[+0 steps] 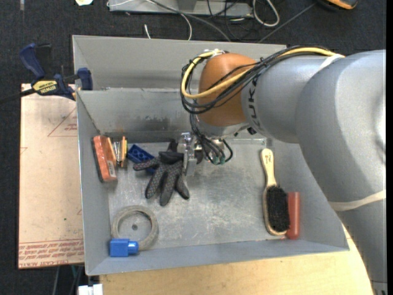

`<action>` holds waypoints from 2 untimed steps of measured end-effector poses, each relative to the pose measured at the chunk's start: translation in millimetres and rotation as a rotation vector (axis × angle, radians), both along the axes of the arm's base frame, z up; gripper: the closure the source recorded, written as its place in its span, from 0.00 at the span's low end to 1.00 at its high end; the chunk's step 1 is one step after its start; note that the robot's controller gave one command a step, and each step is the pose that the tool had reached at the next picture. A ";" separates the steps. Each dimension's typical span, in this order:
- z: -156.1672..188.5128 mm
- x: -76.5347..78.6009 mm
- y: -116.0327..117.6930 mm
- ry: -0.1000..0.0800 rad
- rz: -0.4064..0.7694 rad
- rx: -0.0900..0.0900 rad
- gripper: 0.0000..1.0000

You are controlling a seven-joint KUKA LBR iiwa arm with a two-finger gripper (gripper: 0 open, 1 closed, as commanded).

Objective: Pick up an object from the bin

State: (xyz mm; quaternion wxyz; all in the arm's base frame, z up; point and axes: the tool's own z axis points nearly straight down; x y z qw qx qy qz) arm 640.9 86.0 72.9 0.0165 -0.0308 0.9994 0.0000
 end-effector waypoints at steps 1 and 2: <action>0.0 0.0 0.0 0.000 0.000 0.000 1.00; 0.0 0.0 0.0 0.000 0.000 0.000 1.00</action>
Offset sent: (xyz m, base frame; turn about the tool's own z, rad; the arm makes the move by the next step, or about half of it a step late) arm 0.0000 0.0000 0.0000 0.0000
